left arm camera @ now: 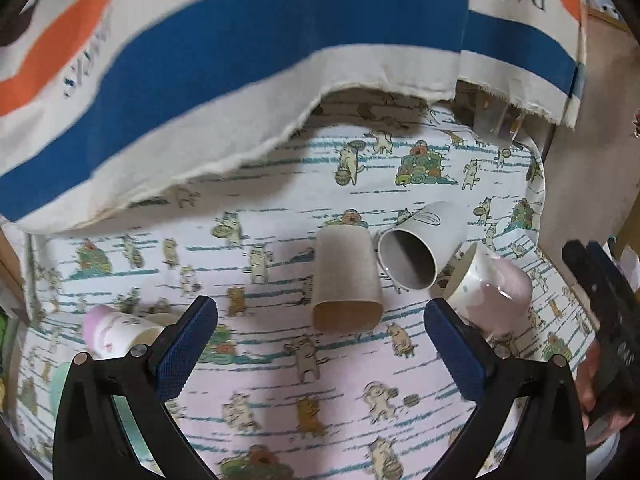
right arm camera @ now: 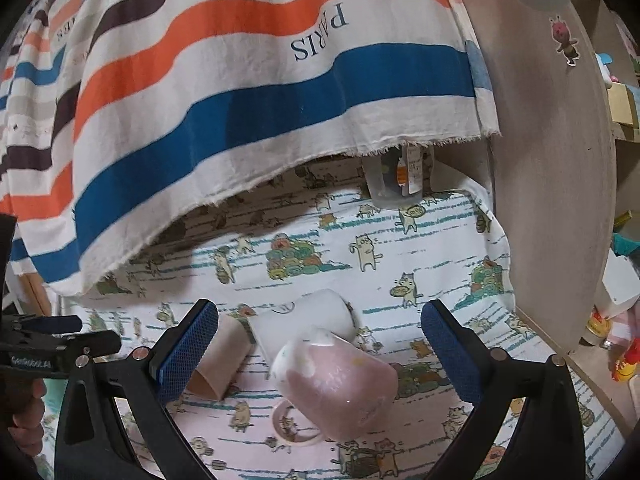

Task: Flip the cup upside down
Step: 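Move the left gripper toward the beige square cup lying on its side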

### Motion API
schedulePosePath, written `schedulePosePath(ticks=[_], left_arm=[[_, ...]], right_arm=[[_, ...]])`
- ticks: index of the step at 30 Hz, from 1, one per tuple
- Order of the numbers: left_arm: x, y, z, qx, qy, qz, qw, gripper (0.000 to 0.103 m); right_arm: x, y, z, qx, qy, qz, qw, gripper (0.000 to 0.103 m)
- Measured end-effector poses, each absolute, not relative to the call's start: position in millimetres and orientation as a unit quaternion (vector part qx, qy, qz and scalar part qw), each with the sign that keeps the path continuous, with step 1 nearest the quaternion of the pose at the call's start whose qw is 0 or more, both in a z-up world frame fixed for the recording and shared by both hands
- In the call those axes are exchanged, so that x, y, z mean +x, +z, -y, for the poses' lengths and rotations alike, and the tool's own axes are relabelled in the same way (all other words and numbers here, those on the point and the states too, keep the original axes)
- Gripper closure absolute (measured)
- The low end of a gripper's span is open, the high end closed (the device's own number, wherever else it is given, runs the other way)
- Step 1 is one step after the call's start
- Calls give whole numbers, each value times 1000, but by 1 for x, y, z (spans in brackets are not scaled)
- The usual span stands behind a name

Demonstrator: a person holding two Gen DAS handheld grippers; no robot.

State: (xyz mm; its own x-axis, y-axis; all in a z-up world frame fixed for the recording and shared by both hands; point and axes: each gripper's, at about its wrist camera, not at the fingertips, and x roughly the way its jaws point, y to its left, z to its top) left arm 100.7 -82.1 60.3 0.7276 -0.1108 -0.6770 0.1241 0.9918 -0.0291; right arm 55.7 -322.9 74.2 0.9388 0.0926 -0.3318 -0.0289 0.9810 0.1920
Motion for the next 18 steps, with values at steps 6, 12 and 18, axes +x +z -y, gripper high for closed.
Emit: schedulePosePath(ticks=[6, 12, 18], left_arm=[[127, 40, 96, -3, -75, -392, 917, 0], [148, 23, 106, -4, -78, -405, 911, 4], [164, 7, 107, -29, -96, -418, 903, 4]], right_arm=[[70, 63, 313, 56, 14, -196, 979, 1], [87, 48, 302, 29, 46, -245, 968, 64], [95, 40, 300, 22, 43, -252, 967, 68]])
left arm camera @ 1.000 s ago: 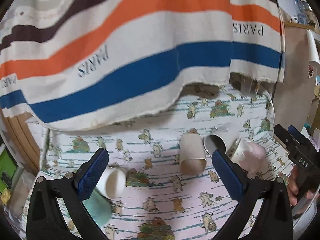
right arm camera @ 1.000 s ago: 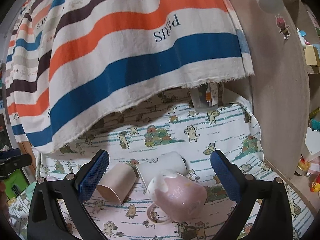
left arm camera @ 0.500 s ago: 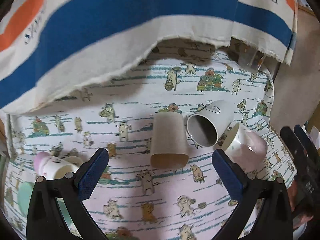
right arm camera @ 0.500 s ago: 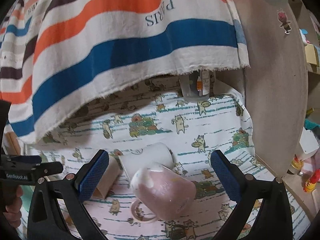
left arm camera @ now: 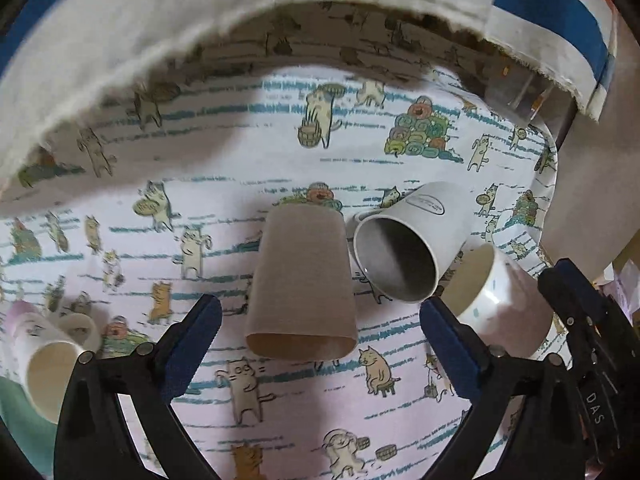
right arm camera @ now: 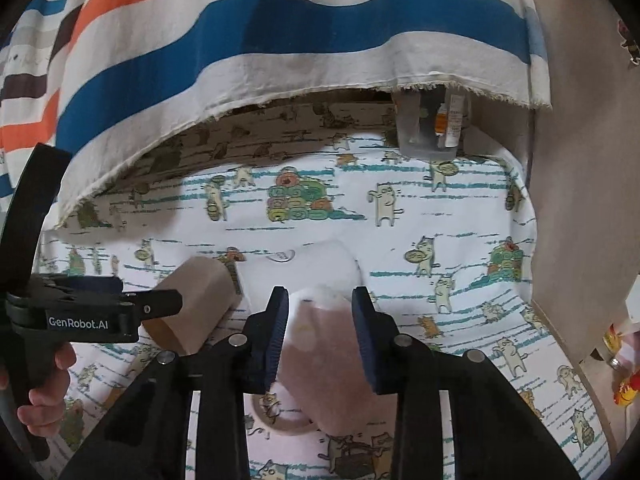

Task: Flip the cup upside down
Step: 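Move the left gripper toward the beige square cup lying on its side, then close the left gripper around the beige square cup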

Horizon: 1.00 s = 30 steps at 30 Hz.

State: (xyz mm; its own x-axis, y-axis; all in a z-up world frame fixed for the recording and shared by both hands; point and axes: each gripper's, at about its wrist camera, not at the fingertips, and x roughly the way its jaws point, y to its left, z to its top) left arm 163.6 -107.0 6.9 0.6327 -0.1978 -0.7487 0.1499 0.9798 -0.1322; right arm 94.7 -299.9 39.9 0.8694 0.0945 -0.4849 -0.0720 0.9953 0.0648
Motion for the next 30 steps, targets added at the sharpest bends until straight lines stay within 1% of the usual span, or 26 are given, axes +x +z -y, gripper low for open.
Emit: schedulePosePath(ticks=[2, 5, 8, 13, 14, 15, 17, 22, 24, 25, 26, 30], left_arm=[[168, 0, 106, -43, -92, -420, 902, 5], [177, -11, 108, -53, -85, -435, 895, 10], [183, -17, 111, -51, -79, -445, 891, 10], [185, -18, 115, -25, -61, -438, 897, 10], [187, -20, 114, -24, -56, -440, 896, 11], [188, -21, 113, -26, -56, -442, 895, 16], [192, -25, 113, -31, -60, -448, 892, 20], [196, -33, 116, -38, -61, -447, 892, 20], [197, -34, 117, -34, -58, -447, 892, 24], [198, -36, 117, -31, -53, -450, 891, 30], [199, -37, 117, -29, -48, -454, 889, 33], [197, -35, 112, -35, -50, -451, 891, 34]], right_arm=[[95, 39, 301, 29, 31, -247, 968, 68], [97, 38, 303, 30, 22, -250, 967, 68], [98, 38, 304, 32, 18, -252, 967, 68], [96, 39, 302, 17, -13, -245, 969, 68], [95, 40, 303, 18, -15, -243, 970, 68], [95, 40, 303, 20, -12, -244, 969, 68], [98, 38, 303, 19, -14, -251, 968, 68], [98, 35, 299, 11, -12, -254, 967, 68], [97, 35, 298, 8, -13, -252, 968, 68], [96, 36, 297, 6, -13, -251, 968, 68], [96, 36, 296, 6, -14, -253, 967, 68], [94, 38, 297, 11, -8, -251, 968, 68]])
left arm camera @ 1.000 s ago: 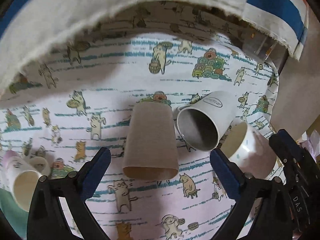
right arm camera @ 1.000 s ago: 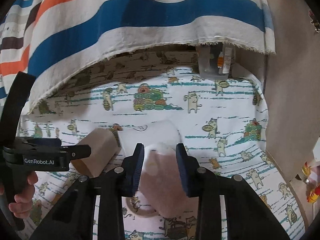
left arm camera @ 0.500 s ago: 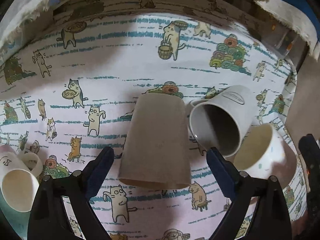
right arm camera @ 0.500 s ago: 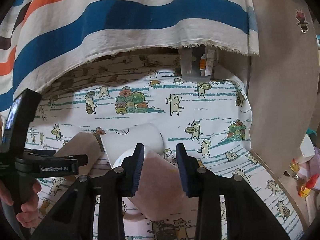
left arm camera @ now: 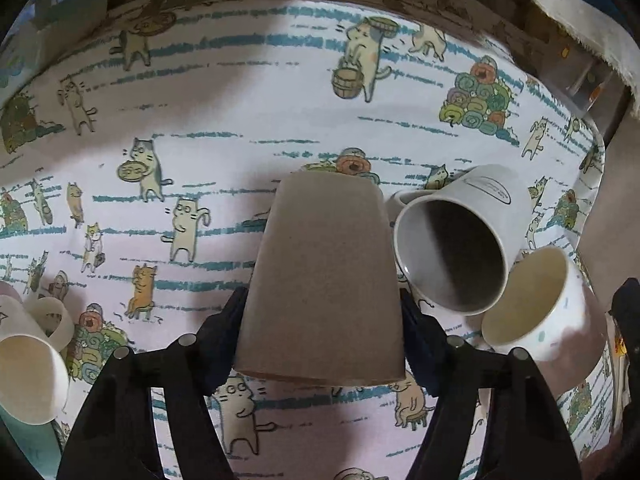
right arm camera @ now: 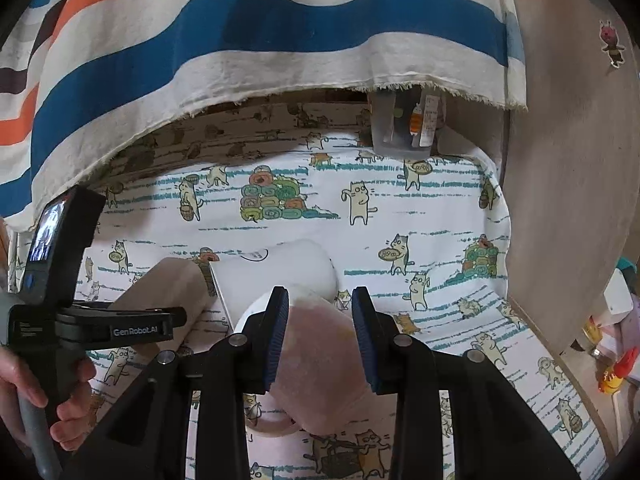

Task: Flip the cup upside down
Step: 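Close the left gripper around the beige square cup, then lift the beige cup, stand it on the table, open the left gripper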

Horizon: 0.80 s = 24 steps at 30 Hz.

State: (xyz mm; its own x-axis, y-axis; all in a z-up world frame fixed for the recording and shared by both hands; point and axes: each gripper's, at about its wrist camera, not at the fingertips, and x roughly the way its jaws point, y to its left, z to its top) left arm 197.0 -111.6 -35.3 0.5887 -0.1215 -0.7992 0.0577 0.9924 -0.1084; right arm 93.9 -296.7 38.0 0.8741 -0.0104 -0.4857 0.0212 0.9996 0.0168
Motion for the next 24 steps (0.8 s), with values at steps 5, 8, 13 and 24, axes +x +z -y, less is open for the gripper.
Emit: schedulePosePath(ticks=[5, 8, 13, 24], left_arm=[[188, -28, 110, -29, -50, -432, 900, 35], [182, -24, 114, -26, -53, -425, 903, 35], [165, -5, 113, -13, -52, -383, 922, 35], [112, 30, 105, 0, -66, -317, 946, 35]], right_arm=[[94, 37, 297, 16, -8, -260, 965, 68], [91, 38, 297, 19, -4, -260, 965, 68], [88, 41, 295, 17, -8, -251, 968, 68], [84, 43, 292, 20, -1, -248, 969, 68]])
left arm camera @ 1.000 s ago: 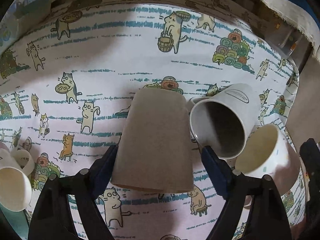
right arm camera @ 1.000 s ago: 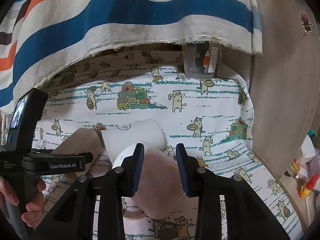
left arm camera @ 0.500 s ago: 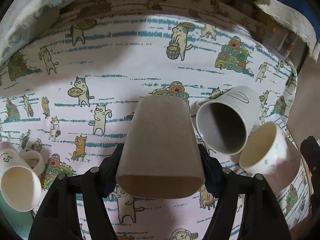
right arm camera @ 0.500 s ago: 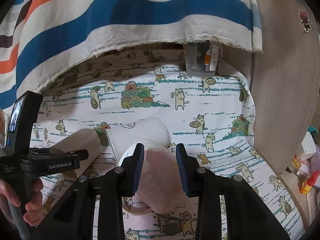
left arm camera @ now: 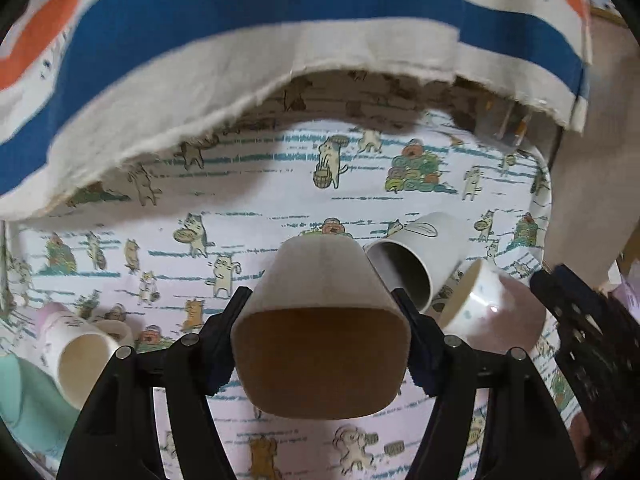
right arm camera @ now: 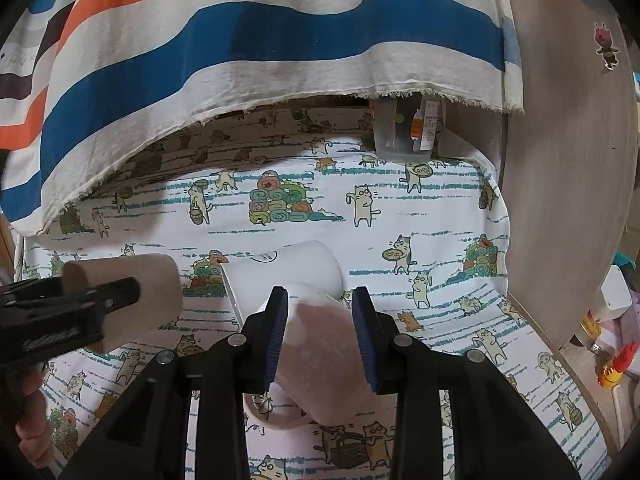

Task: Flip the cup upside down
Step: 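Lift the beige cup, stand it on the table, open the left gripper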

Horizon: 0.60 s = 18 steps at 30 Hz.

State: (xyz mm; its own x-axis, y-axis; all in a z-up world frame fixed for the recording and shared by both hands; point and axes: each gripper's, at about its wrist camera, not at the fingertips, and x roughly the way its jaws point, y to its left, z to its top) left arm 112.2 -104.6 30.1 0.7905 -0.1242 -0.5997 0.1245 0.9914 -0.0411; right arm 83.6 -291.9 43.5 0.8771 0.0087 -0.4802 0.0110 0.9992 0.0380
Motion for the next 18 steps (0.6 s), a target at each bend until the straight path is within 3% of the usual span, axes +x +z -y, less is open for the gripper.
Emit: schedulePosePath(ticks=[6, 18], left_arm=[[66, 29, 111, 39, -69, -278, 957, 35], [36, -4, 97, 21, -37, -314, 949, 35]], right_arm=[[78, 45, 287, 16, 11, -241, 970, 68], [69, 41, 264, 29, 129, -253, 958, 68]])
